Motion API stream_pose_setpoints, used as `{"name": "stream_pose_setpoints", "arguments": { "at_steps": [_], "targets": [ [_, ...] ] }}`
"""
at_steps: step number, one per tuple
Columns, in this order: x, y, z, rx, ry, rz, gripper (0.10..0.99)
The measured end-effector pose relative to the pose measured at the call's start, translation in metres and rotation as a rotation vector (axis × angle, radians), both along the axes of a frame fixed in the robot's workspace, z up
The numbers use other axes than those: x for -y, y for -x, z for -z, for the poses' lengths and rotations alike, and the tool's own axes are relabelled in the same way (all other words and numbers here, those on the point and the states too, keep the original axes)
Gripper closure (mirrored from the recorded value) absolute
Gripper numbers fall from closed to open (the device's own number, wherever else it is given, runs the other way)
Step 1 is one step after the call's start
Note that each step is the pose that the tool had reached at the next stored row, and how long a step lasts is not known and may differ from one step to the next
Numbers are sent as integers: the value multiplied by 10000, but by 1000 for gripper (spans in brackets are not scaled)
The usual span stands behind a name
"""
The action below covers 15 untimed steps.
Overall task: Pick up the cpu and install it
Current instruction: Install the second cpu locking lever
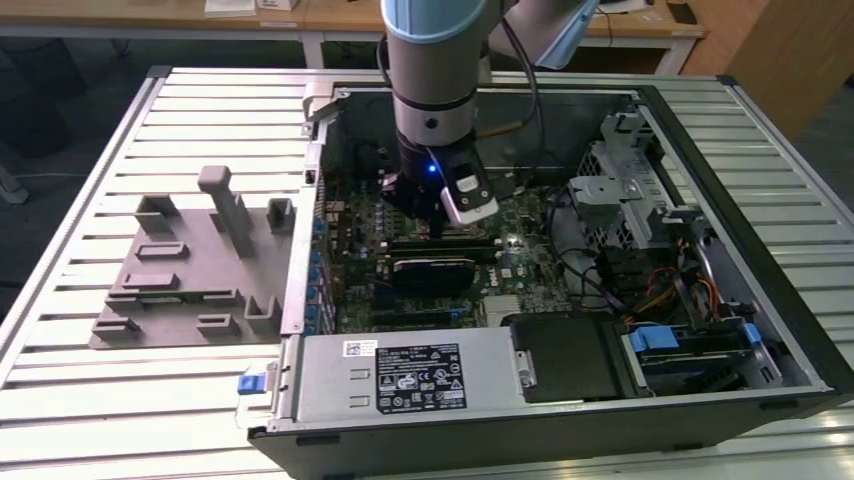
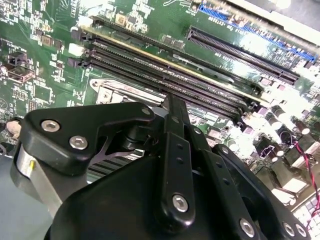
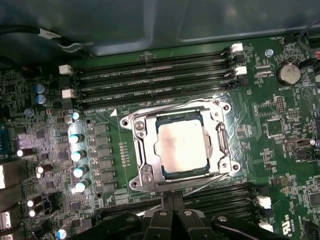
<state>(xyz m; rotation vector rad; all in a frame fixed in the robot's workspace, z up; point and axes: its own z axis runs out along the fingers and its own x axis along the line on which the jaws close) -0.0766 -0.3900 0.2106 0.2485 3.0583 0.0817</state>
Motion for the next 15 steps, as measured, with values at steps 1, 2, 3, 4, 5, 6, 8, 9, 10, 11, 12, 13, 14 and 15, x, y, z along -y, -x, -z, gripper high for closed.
{"name": "stream_pose_setpoints", "arguments": {
  "at_steps": [1,2,3,4,5,6,8,9,10,11,12,13,14,15],
  "targets": [
    [17,0,0,1,-22,0,980],
    [34,0,0,1,-47,-1,980],
    [50,1,0,0,-94,-2,980],
    [62,3,0,-1,-168,-2,980],
    [71,5,0,-1,-281,-3,980],
    [79,8,0,-1,-407,-4,980],
    [95,16,2,0,-624,-8,980],
    [106,20,3,0,-700,-9,980],
    [121,26,4,0,-760,-11,980],
    [137,31,5,1,-802,-12,980],
    [154,35,6,1,-837,-12,980],
    [168,39,7,0,-881,-13,980],
    [181,45,8,0,-942,-14,980],
    [194,51,9,0,-1001,-16,980]
  ]
}}
